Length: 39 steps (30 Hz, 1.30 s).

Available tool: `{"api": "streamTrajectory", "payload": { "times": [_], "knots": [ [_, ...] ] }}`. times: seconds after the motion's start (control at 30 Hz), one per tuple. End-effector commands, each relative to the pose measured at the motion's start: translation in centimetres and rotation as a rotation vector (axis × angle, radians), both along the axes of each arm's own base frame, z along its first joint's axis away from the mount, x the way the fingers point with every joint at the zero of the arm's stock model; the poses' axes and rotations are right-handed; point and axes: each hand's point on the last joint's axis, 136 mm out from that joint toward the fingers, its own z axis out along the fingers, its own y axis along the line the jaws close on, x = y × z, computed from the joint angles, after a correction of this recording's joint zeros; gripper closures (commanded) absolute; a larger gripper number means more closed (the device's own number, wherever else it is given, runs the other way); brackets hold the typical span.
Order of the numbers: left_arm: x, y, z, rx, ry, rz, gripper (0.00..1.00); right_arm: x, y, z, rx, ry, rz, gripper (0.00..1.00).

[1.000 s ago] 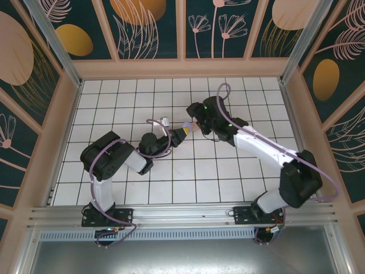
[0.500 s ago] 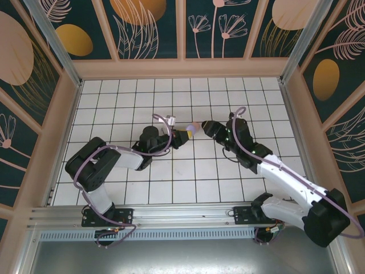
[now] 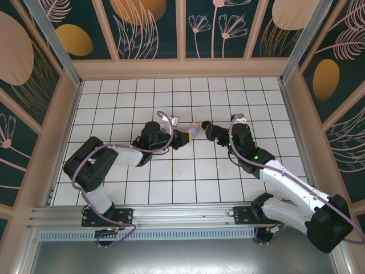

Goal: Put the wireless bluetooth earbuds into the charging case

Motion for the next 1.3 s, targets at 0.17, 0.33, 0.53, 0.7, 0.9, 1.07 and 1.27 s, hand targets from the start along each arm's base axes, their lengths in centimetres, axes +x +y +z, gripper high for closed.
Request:
{"api": "streamTrajectory", "payload": {
  "times": [0.17,0.33,0.53,0.7,0.9,1.07,1.27],
  "knots": [
    [0.3,-0.2,3.0,-0.028,-0.081,-0.024,1.0,0.9,-3.8,1.2,-0.064,-0.018,-0.214,0.01],
    [0.4,-0.3,3.4,-0.035,-0.09,-0.026,1.0,0.6,-3.1,1.5,-0.082,-0.059,-0.131,0.01],
    [0.1,-0.3,3.8,-0.037,-0.101,-0.044,1.0,0.6,-3.2,0.6,-0.139,-0.044,-0.118,0.01],
    [-0.2,-0.3,3.9,-0.036,-0.105,-0.067,1.0,0.5,-3.1,1.6,-0.161,-0.091,-0.092,0.01],
    [-0.5,-0.4,4.2,-0.052,-0.105,-0.096,1.0,0.8,-2.5,2.4,-0.177,-0.092,-0.061,0.01],
    [-0.9,-0.3,5.1,-0.108,-0.091,-0.139,1.0,0.9,-0.4,3.0,-0.109,-0.073,0.025,0.01],
    [-1.2,0.0,5.7,-0.122,-0.091,-0.174,1.0,0.7,3.3,3.5,-0.053,-0.064,0.202,0.01]
  ]
}}
